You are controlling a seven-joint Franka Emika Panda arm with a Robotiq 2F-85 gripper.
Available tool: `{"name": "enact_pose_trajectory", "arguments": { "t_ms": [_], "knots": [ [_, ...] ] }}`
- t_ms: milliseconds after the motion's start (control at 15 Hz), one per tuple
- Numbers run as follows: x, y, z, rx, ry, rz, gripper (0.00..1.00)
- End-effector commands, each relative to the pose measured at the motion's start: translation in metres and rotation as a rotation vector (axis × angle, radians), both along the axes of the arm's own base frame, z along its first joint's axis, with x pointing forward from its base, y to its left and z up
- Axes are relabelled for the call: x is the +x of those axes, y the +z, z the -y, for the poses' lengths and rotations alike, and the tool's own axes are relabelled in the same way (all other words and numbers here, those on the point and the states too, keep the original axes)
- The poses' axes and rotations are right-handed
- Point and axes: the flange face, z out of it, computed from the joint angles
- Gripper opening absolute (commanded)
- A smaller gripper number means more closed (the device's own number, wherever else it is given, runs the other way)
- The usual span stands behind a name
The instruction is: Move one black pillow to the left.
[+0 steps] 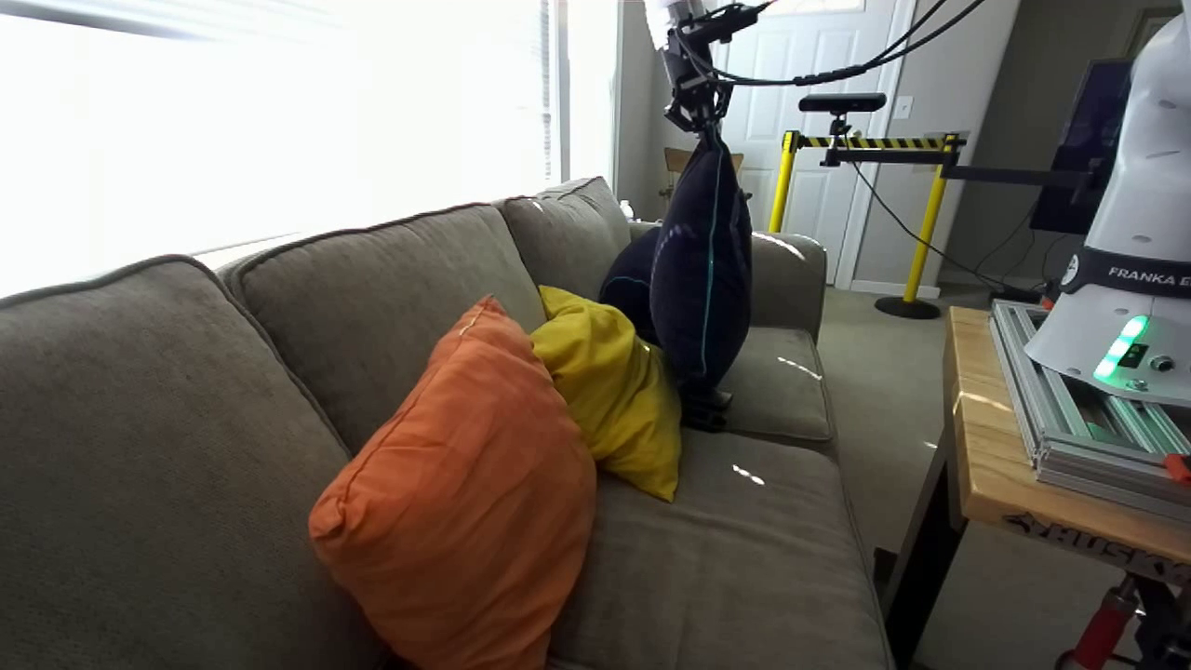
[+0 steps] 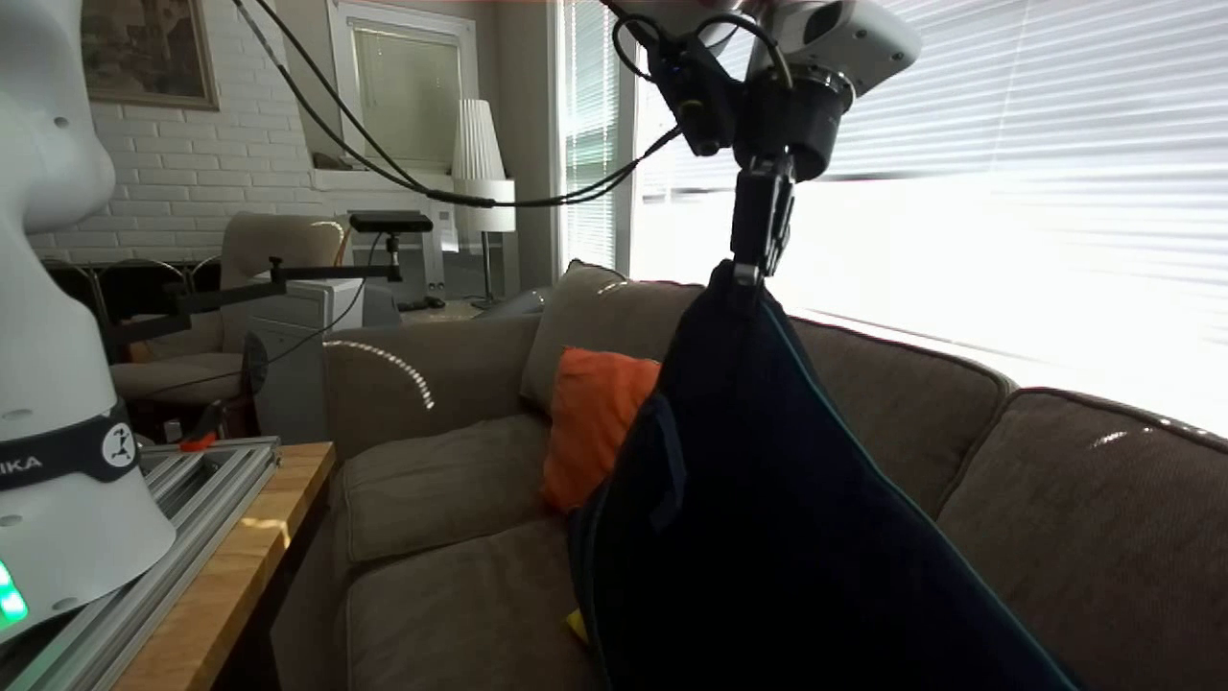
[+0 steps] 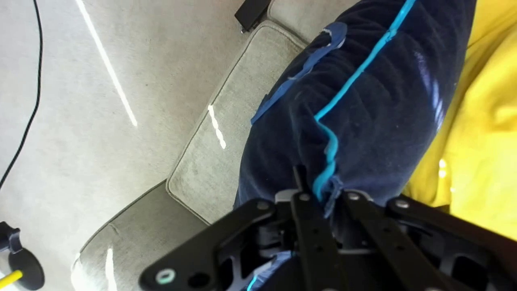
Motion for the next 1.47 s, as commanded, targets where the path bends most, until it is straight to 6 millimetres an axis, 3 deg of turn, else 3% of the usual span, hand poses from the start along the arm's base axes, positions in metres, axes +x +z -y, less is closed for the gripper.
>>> {"name": "enact_pose_trajectory", "arguments": {
  "t_ms": [0,400,467,600,733,1133,1400],
  "knots": [
    [-0.002,0.004,-0.008,0.004,0.006,-0.003,0.08],
    [-0.007,0.006,-0.012,0.007,0.007,-0.005,0.08],
    [-0.007,0.006,-0.012,0.007,0.007,-0.005,0.02],
    [-0.009,0.009,-0.016,0.031,0.020,-0.008,0.02],
    [-0.014,0.010,-0.036,0.072,0.052,-0.021,0.02],
    [-0.040,0.012,-0.132,0.193,0.246,-0.133,0.02],
    [-0.058,0.015,-0.185,0.230,0.358,-0.221,0.02]
  ]
}}
